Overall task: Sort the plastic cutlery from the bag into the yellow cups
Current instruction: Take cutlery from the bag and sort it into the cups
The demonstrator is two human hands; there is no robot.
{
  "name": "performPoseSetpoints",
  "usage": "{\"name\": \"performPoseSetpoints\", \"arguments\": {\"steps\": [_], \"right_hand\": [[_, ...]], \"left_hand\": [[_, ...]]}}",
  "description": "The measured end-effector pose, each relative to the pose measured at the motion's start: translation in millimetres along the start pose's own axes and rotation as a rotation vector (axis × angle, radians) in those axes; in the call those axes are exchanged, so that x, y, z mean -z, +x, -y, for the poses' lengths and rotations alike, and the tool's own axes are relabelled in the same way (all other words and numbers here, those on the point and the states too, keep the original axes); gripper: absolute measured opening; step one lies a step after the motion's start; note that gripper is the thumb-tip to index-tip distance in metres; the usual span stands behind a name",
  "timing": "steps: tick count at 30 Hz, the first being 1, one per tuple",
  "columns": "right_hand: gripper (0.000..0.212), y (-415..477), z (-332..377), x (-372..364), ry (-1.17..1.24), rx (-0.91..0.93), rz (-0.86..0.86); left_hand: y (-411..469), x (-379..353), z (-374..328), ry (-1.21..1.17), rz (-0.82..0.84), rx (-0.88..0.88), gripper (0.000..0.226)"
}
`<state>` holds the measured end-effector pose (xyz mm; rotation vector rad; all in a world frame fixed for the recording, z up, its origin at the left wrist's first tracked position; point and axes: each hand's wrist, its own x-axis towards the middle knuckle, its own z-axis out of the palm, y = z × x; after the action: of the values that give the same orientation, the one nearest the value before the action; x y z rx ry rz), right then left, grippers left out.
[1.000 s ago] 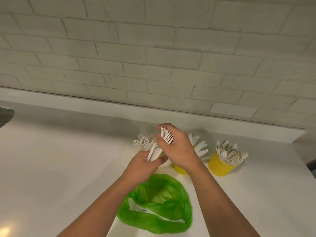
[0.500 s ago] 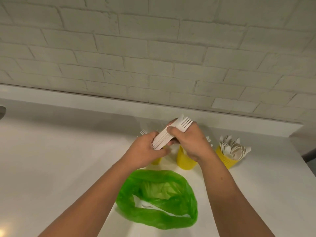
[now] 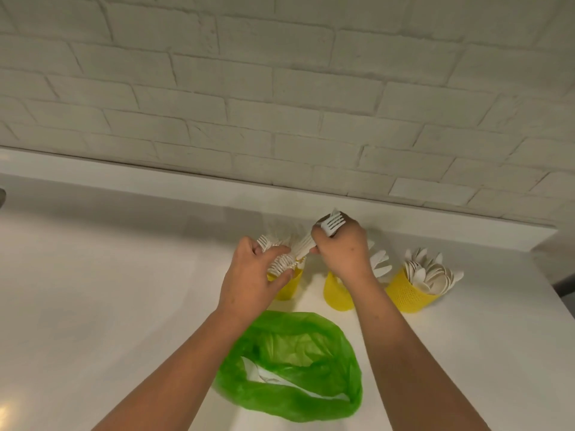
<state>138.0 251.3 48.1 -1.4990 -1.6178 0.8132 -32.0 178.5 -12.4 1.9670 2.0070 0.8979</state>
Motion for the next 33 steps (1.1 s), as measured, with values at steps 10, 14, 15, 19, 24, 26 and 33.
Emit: {"name": "performPoseSetpoints", "arguments": {"steps": [10, 14, 15, 19, 24, 26, 33], "right_hand": [[0.022, 1, -12, -42, -0.247, 0.006, 0.103], [0.033, -5, -27, -55, -0.315, 0.013, 0.168], [0.036, -6, -28, -55, -0.305, 0.010, 0.159], [0.045, -9, -26, -52, -0.196, 0.070, 0.106], [0.056, -14, -21, -55, -0.383, 0.171, 0.160], [0.049, -12, -25, -59, -0.490, 0.130, 0.264], [0.054, 5, -32, -59, -0.454, 0.008, 0.455]], "left_hand": [[7, -7, 14, -0.092, 0.043, 0.002, 0.039], [8, -7, 19, -0.107, 0.073, -0.022, 0.041], [8, -7, 19, -0.107, 0.077, -0.024, 0.041], [9, -6, 19, -0.097, 0.084, -0.030, 0.044], [10, -5, 18, -0.105, 0.083, -0.050, 0.039], [10, -4, 18, -0.118, 0.082, -0.048, 0.037], [10, 2, 18, -0.103, 0.115, -0.061, 0.039]]}}
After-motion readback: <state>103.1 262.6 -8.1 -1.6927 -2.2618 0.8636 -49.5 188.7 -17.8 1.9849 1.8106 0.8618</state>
